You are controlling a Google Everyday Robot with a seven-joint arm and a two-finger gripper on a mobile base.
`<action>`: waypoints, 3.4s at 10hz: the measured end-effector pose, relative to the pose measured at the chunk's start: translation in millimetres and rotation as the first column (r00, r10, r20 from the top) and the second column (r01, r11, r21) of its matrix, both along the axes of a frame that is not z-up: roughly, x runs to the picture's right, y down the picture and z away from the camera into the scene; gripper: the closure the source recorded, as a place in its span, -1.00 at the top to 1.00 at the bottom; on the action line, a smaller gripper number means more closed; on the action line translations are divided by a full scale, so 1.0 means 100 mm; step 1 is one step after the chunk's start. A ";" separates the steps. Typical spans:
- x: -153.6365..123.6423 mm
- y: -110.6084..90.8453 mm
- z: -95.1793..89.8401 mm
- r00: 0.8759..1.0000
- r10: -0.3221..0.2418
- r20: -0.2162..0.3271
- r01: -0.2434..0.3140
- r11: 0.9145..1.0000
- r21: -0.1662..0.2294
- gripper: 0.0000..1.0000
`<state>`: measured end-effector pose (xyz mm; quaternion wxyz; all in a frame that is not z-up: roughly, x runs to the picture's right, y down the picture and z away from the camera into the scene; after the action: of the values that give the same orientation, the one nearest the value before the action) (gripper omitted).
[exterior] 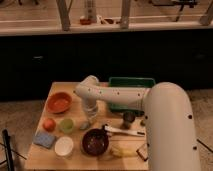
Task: Wipe table surface with towel
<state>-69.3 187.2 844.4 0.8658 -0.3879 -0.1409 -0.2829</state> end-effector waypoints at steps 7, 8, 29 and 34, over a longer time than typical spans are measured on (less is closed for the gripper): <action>0.34 -0.53 0.41 0.991 0.096 -0.097 -0.088 0.993 0.078 -1.00; 0.27 -0.59 0.47 0.991 0.104 -0.079 -0.097 0.991 0.087 -1.00; 0.49 -0.48 0.35 0.992 0.050 -0.120 -0.045 0.998 0.045 -1.00; -0.01 -0.59 0.49 0.998 0.057 -0.021 -0.055 0.996 0.076 -1.00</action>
<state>-70.3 127.8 893.0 0.8890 -0.3541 -0.1308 -0.2592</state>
